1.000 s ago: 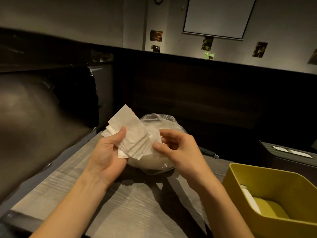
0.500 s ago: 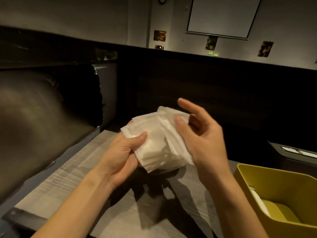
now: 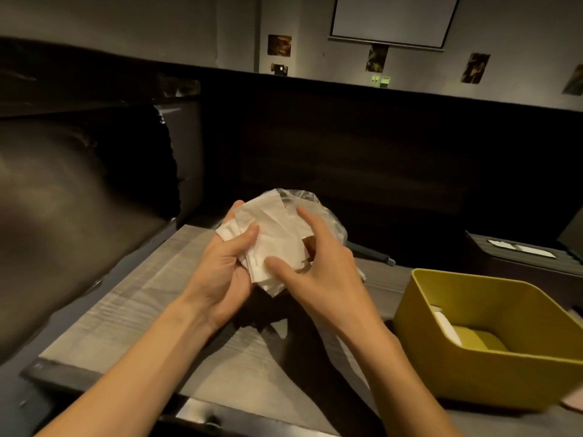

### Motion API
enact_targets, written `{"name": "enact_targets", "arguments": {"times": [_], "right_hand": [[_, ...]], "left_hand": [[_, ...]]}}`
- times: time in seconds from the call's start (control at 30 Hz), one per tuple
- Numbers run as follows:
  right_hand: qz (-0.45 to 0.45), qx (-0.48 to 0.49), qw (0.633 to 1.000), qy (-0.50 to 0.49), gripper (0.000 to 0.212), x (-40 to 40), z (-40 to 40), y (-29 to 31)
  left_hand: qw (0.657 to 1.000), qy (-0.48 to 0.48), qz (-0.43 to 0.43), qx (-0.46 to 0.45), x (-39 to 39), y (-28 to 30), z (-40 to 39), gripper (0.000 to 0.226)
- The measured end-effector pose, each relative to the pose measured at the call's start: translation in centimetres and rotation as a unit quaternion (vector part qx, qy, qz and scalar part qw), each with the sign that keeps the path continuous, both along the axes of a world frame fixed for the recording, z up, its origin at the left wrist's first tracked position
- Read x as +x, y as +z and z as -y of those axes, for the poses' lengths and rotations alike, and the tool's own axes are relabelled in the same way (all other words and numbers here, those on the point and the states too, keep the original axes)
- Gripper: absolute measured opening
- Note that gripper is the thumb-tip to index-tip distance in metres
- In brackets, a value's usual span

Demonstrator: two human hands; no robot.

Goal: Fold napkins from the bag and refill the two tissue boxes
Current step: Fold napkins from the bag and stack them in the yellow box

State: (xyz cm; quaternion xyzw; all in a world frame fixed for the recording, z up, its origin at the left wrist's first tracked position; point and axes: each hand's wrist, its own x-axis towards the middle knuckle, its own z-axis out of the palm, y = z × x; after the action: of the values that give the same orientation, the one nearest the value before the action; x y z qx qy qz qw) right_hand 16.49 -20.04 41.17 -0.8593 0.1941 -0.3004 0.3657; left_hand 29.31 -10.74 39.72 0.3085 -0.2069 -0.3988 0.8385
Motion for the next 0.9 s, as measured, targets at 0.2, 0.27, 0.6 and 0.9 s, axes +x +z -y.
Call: {"name": "enact_targets", "arguments": {"times": [0.2,0.27,0.6,0.9], "right_hand": [[0.147,0.115,0.982,0.025,0.041,-2.6,-0.8,-1.4],[0.156,0.105,0.982,0.014,0.029,-4.0,-1.0,-2.1],[0.001,0.105,0.994,-0.002,0.064,-7.2,-1.9,-5.4],[-0.015,0.039,0.999,0.031,0.093,-6.8,-2.1,-6.1]], "left_hand": [[0.98,0.026,0.177,0.082,-1.5,-0.5,-1.6,0.056],[0.961,0.051,0.244,0.12,-2.3,-1.2,-2.6,0.064],[0.852,0.075,0.461,0.238,-4.5,-4.5,-3.7,0.098],[0.839,0.045,0.512,0.181,-5.4,-4.4,-3.7,0.096]]}}
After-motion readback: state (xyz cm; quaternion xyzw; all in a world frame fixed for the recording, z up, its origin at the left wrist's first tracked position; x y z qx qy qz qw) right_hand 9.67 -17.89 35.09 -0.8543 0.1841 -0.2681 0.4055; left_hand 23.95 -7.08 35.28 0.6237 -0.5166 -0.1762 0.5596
